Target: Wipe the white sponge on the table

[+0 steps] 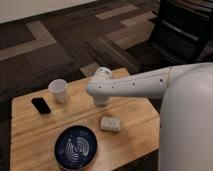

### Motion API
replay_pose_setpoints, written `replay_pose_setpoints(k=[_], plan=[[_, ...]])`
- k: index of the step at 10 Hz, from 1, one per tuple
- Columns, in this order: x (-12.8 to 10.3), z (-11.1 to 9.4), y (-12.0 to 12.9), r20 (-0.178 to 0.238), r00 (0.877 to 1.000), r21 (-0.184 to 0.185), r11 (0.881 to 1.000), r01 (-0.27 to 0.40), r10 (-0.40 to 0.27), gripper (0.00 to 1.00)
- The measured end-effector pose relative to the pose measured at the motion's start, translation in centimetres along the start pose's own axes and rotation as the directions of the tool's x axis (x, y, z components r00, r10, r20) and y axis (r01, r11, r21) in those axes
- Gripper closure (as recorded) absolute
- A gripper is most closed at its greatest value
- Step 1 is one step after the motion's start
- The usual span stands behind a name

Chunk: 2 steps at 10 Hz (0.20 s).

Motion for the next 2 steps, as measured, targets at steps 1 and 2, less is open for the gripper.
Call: replay_pose_setpoints(k=[1, 2], plan=[[-0.04, -0.01, 0.00, 0.000, 1.000, 0.000, 1.000, 0.001, -0.001, 0.20], [0.02, -0.01, -0.01, 0.000, 1.000, 0.000, 1.000, 0.000, 0.000, 0.20]])
